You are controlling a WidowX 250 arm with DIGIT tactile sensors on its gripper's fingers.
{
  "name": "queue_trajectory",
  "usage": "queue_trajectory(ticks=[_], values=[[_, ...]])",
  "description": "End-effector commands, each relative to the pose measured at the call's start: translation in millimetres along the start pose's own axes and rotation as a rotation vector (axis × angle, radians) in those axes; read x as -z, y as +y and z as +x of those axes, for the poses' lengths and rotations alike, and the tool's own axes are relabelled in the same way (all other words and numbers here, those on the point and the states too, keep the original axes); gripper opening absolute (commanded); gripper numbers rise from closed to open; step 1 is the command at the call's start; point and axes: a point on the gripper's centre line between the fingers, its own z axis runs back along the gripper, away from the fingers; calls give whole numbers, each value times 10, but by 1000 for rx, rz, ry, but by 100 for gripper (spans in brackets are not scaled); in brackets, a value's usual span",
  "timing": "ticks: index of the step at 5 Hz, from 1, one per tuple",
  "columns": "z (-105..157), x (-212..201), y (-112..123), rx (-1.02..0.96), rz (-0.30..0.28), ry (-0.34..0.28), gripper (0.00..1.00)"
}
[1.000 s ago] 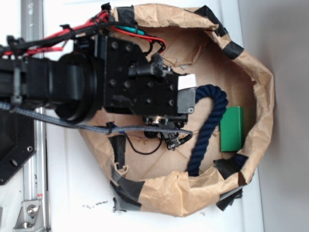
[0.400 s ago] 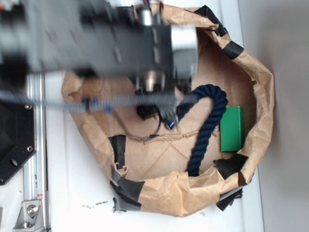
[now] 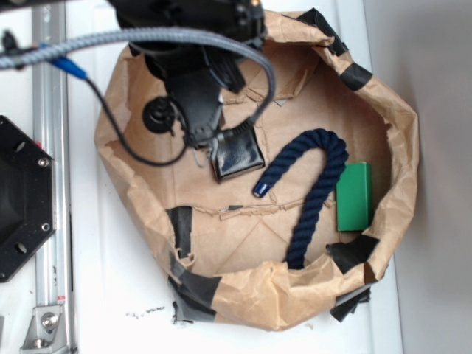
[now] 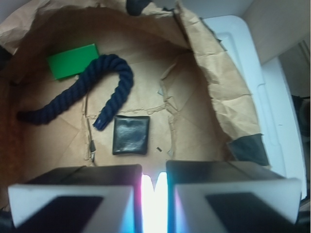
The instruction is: Grab the black box.
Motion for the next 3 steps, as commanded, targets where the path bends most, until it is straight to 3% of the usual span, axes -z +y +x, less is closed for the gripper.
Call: queue_trajectory(ticks=[1,2,3], values=[[194,105,29,-42,57,-38,100],[217,496,0,-132,96,-59,100],[183,772,-11,-158,79,-54,100]])
